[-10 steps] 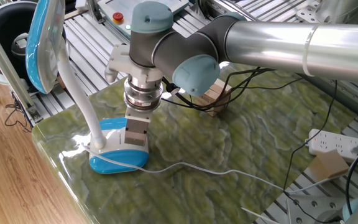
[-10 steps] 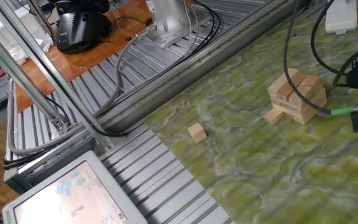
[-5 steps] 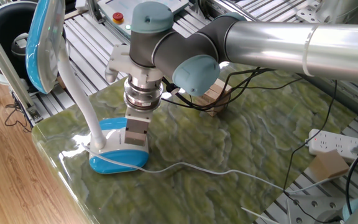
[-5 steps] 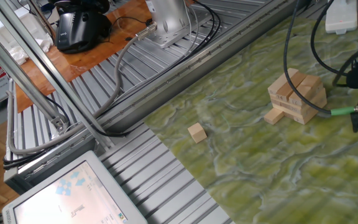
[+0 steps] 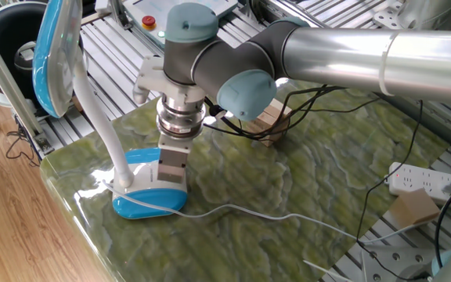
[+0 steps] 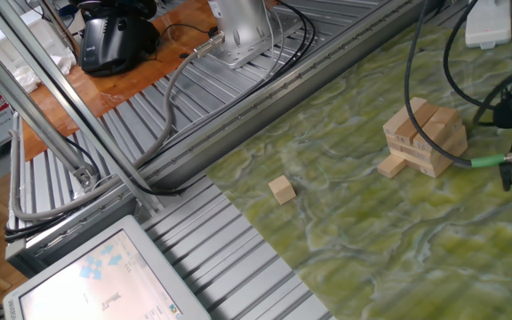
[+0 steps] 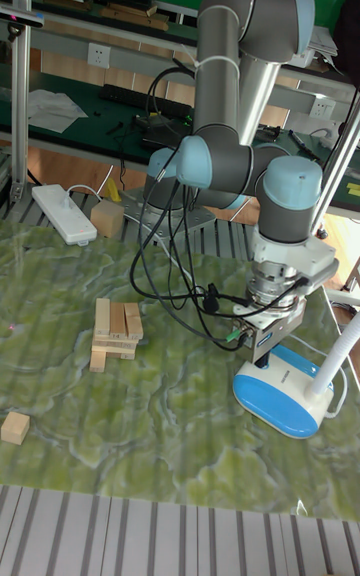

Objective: Turn on the desk lamp by pressing the button

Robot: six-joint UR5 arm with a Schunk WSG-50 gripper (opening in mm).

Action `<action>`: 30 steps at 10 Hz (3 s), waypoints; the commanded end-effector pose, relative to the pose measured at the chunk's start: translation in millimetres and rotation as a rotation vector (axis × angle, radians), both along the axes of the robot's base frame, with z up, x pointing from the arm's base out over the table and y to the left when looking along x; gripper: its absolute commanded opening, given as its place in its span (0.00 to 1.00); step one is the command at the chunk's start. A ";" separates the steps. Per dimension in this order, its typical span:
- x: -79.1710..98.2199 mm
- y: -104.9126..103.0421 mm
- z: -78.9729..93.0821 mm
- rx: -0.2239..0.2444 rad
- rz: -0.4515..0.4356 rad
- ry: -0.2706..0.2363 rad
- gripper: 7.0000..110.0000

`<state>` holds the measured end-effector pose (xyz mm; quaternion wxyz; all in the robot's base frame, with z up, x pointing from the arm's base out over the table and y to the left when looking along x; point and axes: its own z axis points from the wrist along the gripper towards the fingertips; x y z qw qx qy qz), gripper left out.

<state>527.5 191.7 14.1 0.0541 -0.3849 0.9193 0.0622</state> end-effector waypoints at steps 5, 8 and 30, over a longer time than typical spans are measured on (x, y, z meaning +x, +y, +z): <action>-1.0 7.2 36.9 0.021 -0.042 0.038 0.00; -10.0 -6.2 87.7 0.036 -0.034 0.065 0.00; -4.8 -122.1 148.2 -0.117 -0.431 0.001 0.00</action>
